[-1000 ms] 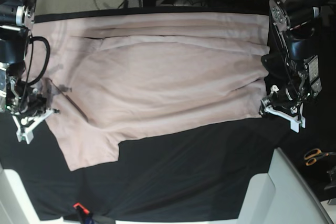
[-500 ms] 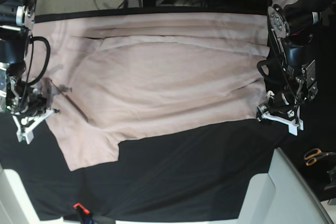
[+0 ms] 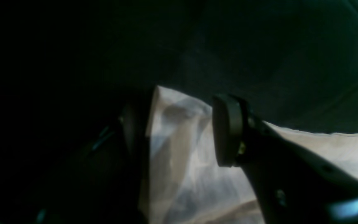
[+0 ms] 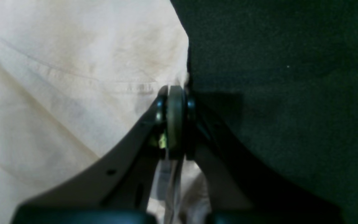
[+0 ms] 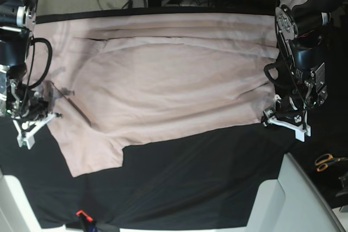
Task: Fold the T-shirt properly
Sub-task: 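Hold the side edges with both grippers and tighten the grip, then lift both side edges and pull them toward the shirt's collar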
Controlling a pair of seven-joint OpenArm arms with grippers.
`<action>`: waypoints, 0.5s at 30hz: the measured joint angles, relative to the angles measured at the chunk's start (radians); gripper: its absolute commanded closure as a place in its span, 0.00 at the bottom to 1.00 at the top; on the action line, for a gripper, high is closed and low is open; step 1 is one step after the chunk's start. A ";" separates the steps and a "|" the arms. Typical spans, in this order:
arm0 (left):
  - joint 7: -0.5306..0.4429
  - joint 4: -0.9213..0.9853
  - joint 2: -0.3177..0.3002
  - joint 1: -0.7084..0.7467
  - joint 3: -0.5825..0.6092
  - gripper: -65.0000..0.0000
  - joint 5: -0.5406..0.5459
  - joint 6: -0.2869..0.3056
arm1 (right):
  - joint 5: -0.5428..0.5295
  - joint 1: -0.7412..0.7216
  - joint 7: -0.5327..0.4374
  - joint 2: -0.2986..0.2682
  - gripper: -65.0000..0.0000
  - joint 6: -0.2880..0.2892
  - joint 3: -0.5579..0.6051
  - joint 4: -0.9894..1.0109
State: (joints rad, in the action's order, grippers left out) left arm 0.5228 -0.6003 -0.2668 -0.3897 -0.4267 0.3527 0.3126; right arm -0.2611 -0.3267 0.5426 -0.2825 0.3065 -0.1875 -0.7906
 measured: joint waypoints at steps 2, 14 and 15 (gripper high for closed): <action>0.000 0.002 0.001 0.003 0.000 0.49 -0.001 0.048 | 0.000 0.000 0.000 0.000 1.00 0.000 0.000 0.000; 0.004 0.008 -0.001 0.003 0.000 0.49 0.011 0.059 | 0.000 -0.002 0.000 0.000 1.00 0.000 0.000 0.000; 0.003 0.009 -0.001 0.003 0.000 0.49 0.011 0.059 | 0.000 -0.002 0.000 0.000 1.00 0.000 0.000 0.000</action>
State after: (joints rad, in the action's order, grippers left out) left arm 0.5262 -0.5911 -0.2676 -0.3870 -0.4267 0.3637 0.3717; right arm -0.2611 -0.3290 0.5423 -0.2825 0.3065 -0.1875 -0.7906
